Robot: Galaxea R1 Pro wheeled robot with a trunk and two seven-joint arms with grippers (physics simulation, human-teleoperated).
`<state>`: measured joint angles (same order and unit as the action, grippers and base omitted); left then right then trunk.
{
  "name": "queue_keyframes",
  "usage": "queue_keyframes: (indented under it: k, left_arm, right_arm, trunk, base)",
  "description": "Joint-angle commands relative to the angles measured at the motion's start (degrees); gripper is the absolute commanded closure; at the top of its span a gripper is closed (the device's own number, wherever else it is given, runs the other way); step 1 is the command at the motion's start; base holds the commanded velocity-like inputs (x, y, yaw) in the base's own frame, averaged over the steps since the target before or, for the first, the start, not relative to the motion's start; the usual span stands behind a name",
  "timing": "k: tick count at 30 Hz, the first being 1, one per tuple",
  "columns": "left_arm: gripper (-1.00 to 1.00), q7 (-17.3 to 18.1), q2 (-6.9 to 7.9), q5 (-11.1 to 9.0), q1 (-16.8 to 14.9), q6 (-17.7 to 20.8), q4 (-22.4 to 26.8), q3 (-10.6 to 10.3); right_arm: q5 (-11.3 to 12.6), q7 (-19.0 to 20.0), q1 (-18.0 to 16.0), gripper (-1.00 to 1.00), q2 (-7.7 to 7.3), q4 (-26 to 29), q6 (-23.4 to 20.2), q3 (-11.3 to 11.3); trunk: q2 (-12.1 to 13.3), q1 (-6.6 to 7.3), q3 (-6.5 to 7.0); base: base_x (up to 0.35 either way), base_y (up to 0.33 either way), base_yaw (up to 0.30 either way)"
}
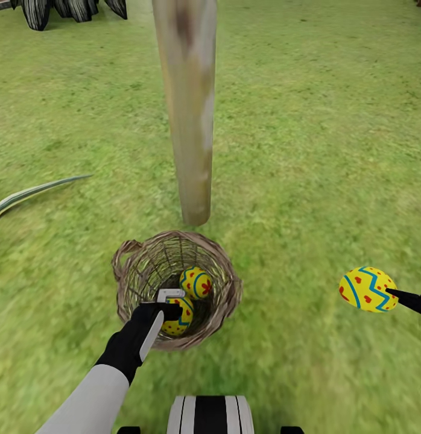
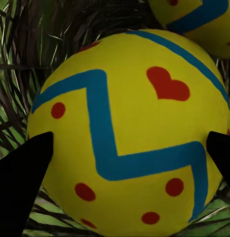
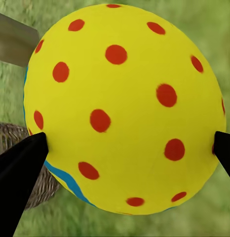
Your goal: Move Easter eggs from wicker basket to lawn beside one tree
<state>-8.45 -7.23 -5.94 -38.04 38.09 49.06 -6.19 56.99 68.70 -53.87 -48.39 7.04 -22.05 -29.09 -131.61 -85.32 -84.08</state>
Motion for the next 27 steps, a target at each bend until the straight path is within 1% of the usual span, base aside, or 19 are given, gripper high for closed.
queue_keyframes:
  k: [1,27]
  left_arm:
    - [1.00,-0.5,0.02,-0.6,0.0,0.2,0.1,-0.1]
    - [1.00,-0.4,0.02,-0.6,0.0,0.2,0.1,-0.1]
  right_arm:
    - [0.6,0.1,0.0,1.00,-0.03,0.0,-0.5,-0.5]
    - [0.6,0.1,0.0,1.00,-0.02,0.0,-0.5,-0.5]
  trunk:
    - [0.4,0.23,0.15]
    - [10.8,5.94,4.82]
  base:
    - [0.000,0.000,0.000]
    - [0.000,0.000,0.000]
